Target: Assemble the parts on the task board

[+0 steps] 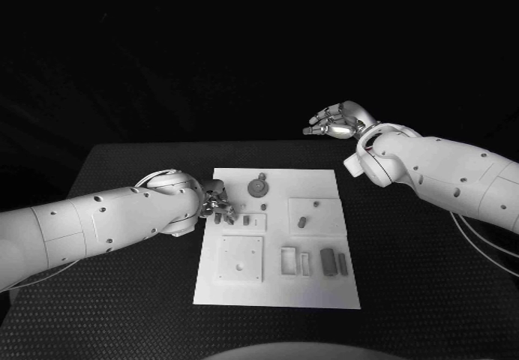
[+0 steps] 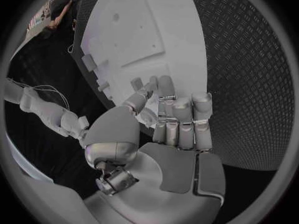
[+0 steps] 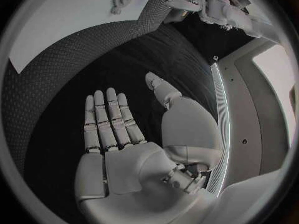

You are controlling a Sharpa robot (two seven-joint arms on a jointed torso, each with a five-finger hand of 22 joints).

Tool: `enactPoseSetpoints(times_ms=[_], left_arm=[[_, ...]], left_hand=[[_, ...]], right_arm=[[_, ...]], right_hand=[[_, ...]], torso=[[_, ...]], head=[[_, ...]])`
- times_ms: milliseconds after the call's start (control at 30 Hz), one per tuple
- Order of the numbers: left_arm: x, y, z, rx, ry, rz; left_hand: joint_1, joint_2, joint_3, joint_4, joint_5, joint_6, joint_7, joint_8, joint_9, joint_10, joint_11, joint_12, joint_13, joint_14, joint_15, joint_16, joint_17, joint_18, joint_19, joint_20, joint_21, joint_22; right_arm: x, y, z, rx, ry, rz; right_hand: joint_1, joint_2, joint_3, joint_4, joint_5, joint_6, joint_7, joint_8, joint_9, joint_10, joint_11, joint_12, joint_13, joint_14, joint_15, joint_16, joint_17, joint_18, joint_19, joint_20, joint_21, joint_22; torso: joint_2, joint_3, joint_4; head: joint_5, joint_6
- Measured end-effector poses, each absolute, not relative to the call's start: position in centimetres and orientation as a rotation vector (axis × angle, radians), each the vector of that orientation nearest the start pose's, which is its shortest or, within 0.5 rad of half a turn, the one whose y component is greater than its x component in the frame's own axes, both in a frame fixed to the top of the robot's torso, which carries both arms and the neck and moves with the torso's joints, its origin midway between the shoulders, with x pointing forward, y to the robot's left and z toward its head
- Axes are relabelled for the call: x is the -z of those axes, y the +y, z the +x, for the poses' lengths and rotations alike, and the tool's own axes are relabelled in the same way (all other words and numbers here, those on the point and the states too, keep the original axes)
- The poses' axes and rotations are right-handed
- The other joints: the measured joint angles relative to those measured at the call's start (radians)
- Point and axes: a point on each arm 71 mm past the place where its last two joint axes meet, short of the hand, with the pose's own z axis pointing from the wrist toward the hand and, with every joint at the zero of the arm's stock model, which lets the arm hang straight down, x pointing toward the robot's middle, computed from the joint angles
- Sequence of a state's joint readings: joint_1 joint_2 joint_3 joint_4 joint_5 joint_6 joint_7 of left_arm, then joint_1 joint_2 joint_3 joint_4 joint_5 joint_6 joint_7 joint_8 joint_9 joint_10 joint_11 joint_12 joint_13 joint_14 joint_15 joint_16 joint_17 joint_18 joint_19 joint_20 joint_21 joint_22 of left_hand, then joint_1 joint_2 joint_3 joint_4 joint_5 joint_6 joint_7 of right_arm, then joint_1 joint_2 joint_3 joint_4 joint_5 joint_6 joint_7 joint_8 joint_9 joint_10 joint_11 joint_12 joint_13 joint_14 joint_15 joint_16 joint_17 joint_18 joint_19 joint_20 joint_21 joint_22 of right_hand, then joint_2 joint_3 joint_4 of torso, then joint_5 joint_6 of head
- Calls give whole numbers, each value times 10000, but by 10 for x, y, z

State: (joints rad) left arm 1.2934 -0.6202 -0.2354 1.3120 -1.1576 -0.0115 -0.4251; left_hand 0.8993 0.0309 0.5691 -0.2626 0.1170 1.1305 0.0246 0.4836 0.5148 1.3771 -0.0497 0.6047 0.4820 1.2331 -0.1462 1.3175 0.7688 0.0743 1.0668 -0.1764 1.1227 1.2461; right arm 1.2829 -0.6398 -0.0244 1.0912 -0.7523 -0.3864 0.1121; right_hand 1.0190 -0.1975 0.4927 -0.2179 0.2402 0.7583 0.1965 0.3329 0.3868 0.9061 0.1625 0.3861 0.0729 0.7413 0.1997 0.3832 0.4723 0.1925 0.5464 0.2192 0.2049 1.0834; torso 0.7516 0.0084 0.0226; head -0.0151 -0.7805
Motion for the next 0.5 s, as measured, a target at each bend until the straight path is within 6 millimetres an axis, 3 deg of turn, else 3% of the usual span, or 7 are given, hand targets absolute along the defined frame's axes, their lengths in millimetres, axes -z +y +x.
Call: enactPoseSetpoints(times_ms=[500], left_arm=[[246, 170, 509, 3434, 22018, -153]], left_hand=[[18, -62, -8, -8, 40, 27, -29, 37, 141, 3, 3, 0, 19, 21, 20, 16, 8, 0, 0, 3, 0, 10]], right_arm=[[154, -235, 576, -8859, 15089, 5107]], right_hand=[[0, 0, 0, 0, 0, 0, 0, 0, 1, 0, 0, 0, -7, 0, 0, 0, -9, -1, 0, 0, 0, 7]], torso=[[2, 12, -9]], head=[[7, -3]])
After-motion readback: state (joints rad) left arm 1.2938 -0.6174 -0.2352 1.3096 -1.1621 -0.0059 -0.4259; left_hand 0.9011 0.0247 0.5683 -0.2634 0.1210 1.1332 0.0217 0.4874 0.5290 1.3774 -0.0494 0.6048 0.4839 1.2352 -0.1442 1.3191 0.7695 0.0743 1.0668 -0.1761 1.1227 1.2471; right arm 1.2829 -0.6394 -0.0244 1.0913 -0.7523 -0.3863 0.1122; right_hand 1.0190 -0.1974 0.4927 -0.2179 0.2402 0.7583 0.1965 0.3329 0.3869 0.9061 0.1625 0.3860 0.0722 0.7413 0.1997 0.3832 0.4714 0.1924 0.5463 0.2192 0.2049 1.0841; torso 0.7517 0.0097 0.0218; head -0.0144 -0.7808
